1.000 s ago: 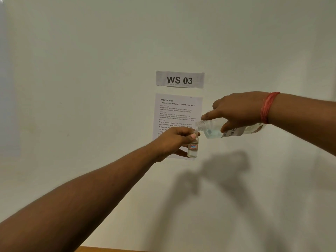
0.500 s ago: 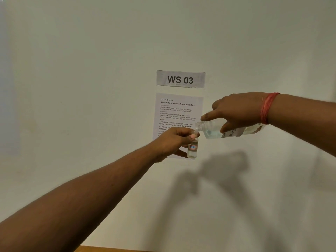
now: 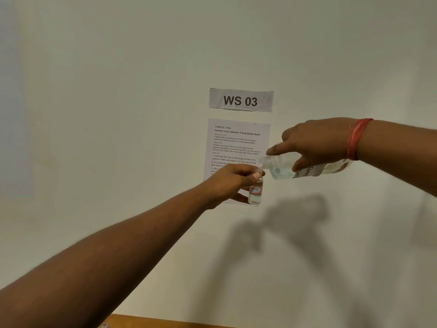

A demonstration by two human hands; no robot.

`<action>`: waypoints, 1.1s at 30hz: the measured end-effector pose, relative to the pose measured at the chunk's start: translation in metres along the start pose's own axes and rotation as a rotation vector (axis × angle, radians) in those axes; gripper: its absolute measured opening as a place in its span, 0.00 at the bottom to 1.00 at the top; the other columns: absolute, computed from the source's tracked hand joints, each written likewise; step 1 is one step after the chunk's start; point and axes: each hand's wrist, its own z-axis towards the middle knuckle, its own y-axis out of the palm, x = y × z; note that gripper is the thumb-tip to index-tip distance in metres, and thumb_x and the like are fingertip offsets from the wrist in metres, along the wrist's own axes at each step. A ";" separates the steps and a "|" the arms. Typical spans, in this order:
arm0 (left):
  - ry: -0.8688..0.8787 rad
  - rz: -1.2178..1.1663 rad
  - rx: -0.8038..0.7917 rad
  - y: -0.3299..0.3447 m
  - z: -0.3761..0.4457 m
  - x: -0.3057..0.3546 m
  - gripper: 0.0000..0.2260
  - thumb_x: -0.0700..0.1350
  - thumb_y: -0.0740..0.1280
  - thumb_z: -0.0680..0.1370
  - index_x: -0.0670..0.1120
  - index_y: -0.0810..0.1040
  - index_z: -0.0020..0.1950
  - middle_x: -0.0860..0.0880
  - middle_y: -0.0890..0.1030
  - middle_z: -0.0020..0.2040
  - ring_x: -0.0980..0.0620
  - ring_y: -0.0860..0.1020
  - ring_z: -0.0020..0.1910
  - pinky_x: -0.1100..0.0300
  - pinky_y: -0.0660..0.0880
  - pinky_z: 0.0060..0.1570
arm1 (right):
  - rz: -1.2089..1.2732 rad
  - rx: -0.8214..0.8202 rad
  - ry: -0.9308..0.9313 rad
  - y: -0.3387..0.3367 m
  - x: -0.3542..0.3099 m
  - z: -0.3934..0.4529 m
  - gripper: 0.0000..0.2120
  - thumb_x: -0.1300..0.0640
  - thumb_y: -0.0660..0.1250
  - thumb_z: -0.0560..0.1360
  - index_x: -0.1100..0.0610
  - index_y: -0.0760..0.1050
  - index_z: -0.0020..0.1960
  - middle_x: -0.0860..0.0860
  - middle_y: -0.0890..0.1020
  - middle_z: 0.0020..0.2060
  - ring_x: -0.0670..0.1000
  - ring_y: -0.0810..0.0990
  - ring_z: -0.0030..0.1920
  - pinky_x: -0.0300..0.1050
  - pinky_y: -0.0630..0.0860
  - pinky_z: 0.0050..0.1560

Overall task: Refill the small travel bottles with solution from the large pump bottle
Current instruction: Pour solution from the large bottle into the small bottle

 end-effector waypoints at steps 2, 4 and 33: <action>0.001 0.000 0.002 0.000 0.000 0.000 0.11 0.44 0.66 0.83 0.45 0.82 0.64 0.46 0.84 0.61 0.48 0.83 0.59 0.58 0.83 0.42 | -0.002 0.002 -0.002 0.000 0.000 0.001 0.34 0.41 0.65 0.76 0.38 0.54 0.77 0.48 0.75 0.56 0.46 0.68 0.45 0.39 0.65 0.44; 0.001 -0.003 0.004 -0.001 0.000 0.000 0.11 0.44 0.66 0.83 0.46 0.82 0.64 0.47 0.84 0.60 0.48 0.83 0.59 0.59 0.83 0.41 | -0.003 0.001 0.000 0.000 0.000 0.001 0.34 0.41 0.65 0.76 0.38 0.53 0.77 0.48 0.75 0.56 0.46 0.68 0.45 0.39 0.65 0.44; 0.011 -0.012 -0.004 -0.003 0.000 -0.005 0.10 0.46 0.66 0.83 0.47 0.83 0.63 0.50 0.84 0.62 0.50 0.83 0.59 0.55 0.84 0.44 | -0.013 0.000 -0.004 0.000 -0.001 0.003 0.34 0.40 0.65 0.76 0.38 0.53 0.77 0.47 0.75 0.56 0.46 0.67 0.45 0.39 0.65 0.44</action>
